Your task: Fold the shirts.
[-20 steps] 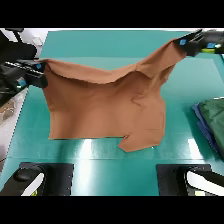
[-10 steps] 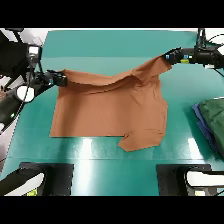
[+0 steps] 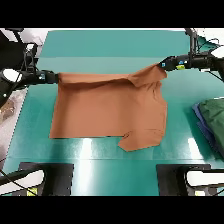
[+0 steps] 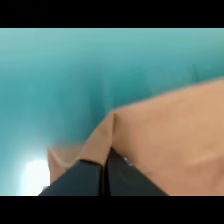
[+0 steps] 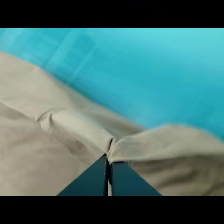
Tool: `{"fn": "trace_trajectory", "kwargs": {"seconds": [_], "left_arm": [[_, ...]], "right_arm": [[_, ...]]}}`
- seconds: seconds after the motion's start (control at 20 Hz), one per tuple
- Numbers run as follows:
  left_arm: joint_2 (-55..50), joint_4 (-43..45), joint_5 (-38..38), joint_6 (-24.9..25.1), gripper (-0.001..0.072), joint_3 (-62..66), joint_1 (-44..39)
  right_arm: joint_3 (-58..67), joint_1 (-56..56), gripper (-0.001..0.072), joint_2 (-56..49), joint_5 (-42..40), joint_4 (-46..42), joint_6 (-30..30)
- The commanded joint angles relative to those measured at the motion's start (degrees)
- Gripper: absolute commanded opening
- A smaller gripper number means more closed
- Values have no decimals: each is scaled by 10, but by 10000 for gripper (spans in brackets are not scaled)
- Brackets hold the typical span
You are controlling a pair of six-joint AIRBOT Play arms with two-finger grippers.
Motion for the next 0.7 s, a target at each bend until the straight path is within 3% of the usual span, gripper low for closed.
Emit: {"fn": "trace_trajectory", "kwargs": {"seconds": [0.0,0.3,0.65], "left_arm": [[-6,-30,-122,19,20,7,33],[-6,-30,-129,19,19,-3,32],[-34,12,-150,3,19,-23,32]], "right_arm": [[-19,1,20,-1,39,-34,62],[-117,1,20,-1,30,-40,73],[-125,-9,20,17,29,-45,75]]}}
